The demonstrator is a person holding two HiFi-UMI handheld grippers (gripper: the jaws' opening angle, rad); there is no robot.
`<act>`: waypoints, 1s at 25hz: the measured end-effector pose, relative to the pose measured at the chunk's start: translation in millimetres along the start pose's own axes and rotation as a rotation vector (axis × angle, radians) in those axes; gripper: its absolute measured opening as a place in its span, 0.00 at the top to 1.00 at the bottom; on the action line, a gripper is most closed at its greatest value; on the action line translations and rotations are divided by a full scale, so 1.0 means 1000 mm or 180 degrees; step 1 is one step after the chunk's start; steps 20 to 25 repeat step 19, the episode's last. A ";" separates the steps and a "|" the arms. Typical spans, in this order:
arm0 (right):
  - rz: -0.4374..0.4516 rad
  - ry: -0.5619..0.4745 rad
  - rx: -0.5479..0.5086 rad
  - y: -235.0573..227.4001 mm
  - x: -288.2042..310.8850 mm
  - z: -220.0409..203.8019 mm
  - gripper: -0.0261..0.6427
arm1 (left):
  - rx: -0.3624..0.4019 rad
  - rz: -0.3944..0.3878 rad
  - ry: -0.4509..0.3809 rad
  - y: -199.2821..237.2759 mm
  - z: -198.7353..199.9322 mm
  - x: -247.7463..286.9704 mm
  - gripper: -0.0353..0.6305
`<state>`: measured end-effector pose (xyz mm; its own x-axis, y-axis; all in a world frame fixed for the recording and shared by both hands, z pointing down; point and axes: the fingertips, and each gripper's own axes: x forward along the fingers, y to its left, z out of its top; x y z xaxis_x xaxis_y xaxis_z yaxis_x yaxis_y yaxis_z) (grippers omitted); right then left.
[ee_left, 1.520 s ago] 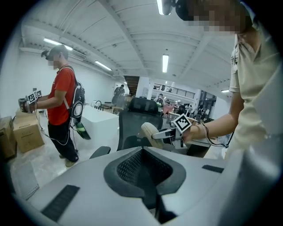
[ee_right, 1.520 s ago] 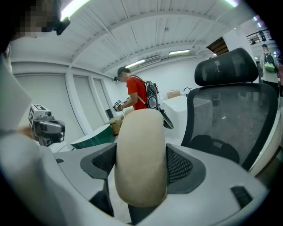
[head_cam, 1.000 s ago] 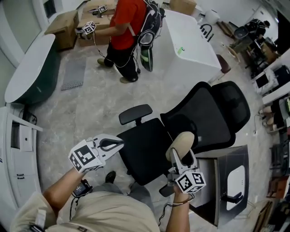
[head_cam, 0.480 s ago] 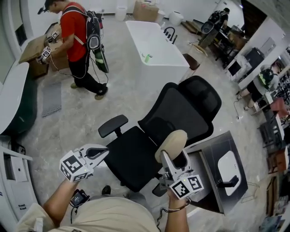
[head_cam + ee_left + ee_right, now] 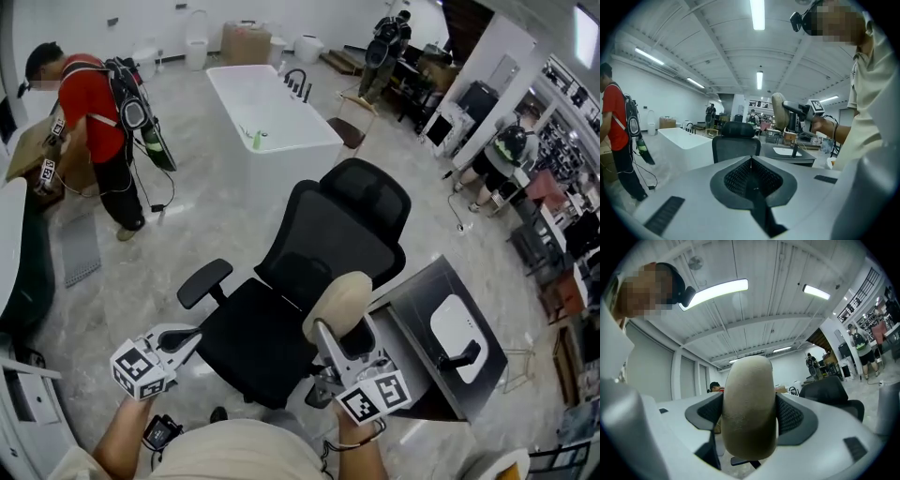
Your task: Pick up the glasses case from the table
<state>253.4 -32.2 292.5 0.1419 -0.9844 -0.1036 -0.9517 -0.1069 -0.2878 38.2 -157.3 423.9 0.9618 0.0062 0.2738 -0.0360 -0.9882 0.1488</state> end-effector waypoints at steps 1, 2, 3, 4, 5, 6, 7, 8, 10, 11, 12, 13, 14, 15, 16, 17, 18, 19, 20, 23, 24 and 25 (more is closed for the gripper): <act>-0.0011 -0.0030 -0.0019 0.001 -0.003 0.004 0.47 | 0.0000 -0.0008 -0.0003 -0.001 0.000 0.000 0.92; -0.0020 -0.0059 -0.0034 0.002 -0.005 0.008 0.47 | 0.0003 -0.0017 -0.0007 -0.001 0.000 0.001 0.92; -0.0029 -0.0085 -0.0049 0.003 -0.008 0.012 0.47 | 0.0007 -0.0025 -0.0011 -0.002 0.000 0.001 0.92; -0.0038 -0.0105 -0.0064 0.005 -0.010 0.016 0.47 | 0.0009 -0.0033 -0.0014 -0.002 0.001 0.000 0.92; -0.0049 -0.0122 -0.0079 0.006 -0.013 0.019 0.47 | 0.0008 -0.0039 -0.0017 -0.002 0.001 0.000 0.92; -0.0060 -0.0138 -0.0092 0.007 -0.015 0.022 0.47 | 0.0007 -0.0045 -0.0019 -0.002 0.001 -0.001 0.92; -0.0072 -0.0153 -0.0104 0.007 -0.016 0.024 0.47 | 0.0005 -0.0050 -0.0021 -0.002 0.001 -0.002 0.92; -0.0085 -0.0166 -0.0116 0.008 -0.017 0.026 0.47 | 0.0004 -0.0056 -0.0022 -0.001 0.001 -0.002 0.92; -0.0110 -0.0185 -0.0141 0.007 -0.019 0.029 0.47 | 0.0007 -0.0070 -0.0023 -0.001 0.001 -0.001 0.92; -0.0117 -0.0193 -0.0148 0.007 -0.020 0.030 0.47 | 0.0012 -0.0076 -0.0025 0.000 0.000 0.000 0.92; -0.0121 -0.0200 -0.0152 0.007 -0.022 0.030 0.47 | 0.0018 -0.0080 -0.0027 0.000 0.000 0.001 0.92; -0.0124 -0.0205 -0.0155 0.006 -0.023 0.030 0.47 | 0.0022 -0.0086 -0.0030 -0.001 -0.001 0.002 0.92; -0.0128 -0.0208 -0.0156 0.006 -0.024 0.029 0.47 | 0.0025 -0.0092 -0.0033 -0.001 -0.002 0.003 0.92; -0.0132 -0.0210 -0.0156 0.005 -0.025 0.028 0.47 | 0.0027 -0.0098 -0.0035 -0.001 -0.003 0.005 0.92; -0.0136 -0.0211 -0.0154 0.004 -0.026 0.026 0.47 | 0.0028 -0.0102 -0.0038 -0.002 -0.004 0.006 0.92; -0.0140 -0.0212 -0.0151 0.003 -0.027 0.025 0.47 | 0.0028 -0.0106 -0.0039 -0.003 -0.005 0.007 0.92; -0.0143 -0.0212 -0.0148 0.002 -0.028 0.024 0.47 | 0.0028 -0.0109 -0.0041 -0.003 -0.006 0.008 0.92; -0.0146 -0.0212 -0.0144 0.001 -0.029 0.023 0.47 | 0.0028 -0.0111 -0.0042 -0.004 -0.007 0.008 0.92; -0.0146 -0.0212 -0.0144 0.001 -0.029 0.023 0.47 | 0.0028 -0.0111 -0.0042 -0.004 -0.007 0.008 0.92; -0.0146 -0.0212 -0.0144 0.001 -0.029 0.023 0.47 | 0.0028 -0.0111 -0.0042 -0.004 -0.007 0.008 0.92; -0.0146 -0.0212 -0.0144 0.001 -0.029 0.023 0.47 | 0.0028 -0.0111 -0.0042 -0.004 -0.007 0.008 0.92; -0.0146 -0.0212 -0.0144 0.001 -0.029 0.023 0.47 | 0.0028 -0.0111 -0.0042 -0.004 -0.007 0.008 0.92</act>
